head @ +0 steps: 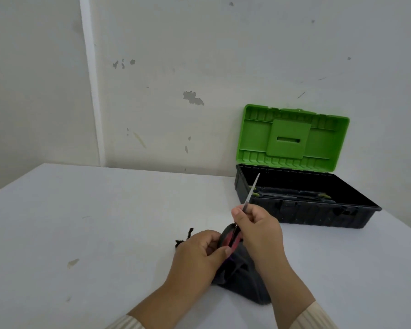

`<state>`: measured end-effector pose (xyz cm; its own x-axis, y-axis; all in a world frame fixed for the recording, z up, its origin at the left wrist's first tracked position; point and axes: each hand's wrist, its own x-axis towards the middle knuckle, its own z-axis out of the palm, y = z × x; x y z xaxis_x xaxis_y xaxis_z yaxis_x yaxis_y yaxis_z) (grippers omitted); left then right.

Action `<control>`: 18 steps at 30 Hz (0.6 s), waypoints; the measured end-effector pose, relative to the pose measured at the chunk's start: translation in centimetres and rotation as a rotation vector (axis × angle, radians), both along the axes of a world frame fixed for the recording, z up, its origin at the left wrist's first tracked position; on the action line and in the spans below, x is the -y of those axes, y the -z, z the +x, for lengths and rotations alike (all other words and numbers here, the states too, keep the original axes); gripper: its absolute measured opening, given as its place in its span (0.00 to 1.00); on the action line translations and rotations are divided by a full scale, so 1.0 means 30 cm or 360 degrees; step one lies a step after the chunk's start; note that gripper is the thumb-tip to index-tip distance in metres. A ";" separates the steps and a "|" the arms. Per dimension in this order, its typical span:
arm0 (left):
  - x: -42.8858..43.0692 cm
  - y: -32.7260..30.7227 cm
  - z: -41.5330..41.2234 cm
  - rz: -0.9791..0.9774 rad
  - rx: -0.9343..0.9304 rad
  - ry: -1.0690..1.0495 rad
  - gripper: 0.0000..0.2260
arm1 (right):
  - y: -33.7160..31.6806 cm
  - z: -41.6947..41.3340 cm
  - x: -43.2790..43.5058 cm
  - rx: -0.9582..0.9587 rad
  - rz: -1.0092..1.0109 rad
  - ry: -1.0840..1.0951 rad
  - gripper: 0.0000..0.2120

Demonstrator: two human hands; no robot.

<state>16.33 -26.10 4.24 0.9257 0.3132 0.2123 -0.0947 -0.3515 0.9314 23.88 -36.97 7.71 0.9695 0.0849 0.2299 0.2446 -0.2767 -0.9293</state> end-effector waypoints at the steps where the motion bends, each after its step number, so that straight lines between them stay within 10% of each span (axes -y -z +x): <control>1: 0.026 -0.003 0.015 -0.0004 -0.0024 0.0032 0.04 | -0.008 0.007 0.026 0.0024 0.0001 0.0017 0.03; 8: 0.277 -0.010 0.170 0.0351 -0.0275 0.0330 0.25 | -0.024 0.094 0.297 0.0038 -0.0192 0.0216 0.08; 18: 0.488 0.061 0.436 0.1393 -0.0549 0.0656 0.23 | -0.232 0.367 0.592 0.0400 -0.0680 0.0375 0.03</control>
